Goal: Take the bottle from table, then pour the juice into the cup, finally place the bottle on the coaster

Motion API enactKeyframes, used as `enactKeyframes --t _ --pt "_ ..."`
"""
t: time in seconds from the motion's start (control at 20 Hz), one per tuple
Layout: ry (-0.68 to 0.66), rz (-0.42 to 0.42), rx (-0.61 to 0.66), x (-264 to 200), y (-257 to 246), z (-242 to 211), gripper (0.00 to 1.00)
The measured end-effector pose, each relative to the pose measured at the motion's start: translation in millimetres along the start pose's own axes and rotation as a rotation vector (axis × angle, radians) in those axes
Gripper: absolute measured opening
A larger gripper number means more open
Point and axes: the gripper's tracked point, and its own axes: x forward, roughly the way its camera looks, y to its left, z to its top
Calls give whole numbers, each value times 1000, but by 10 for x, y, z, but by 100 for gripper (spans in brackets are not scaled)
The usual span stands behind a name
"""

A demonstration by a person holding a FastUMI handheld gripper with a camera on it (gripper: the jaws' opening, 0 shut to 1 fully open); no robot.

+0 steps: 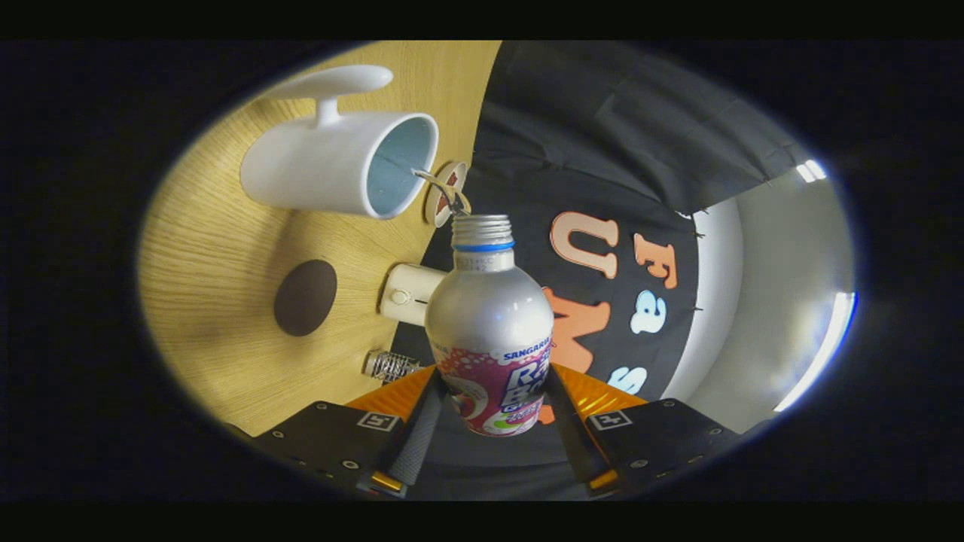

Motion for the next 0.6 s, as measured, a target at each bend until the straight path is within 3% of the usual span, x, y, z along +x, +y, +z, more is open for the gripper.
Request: enactKeyframes --t 0.6 --pt "-17 -7 -58 7 -61 18 76"
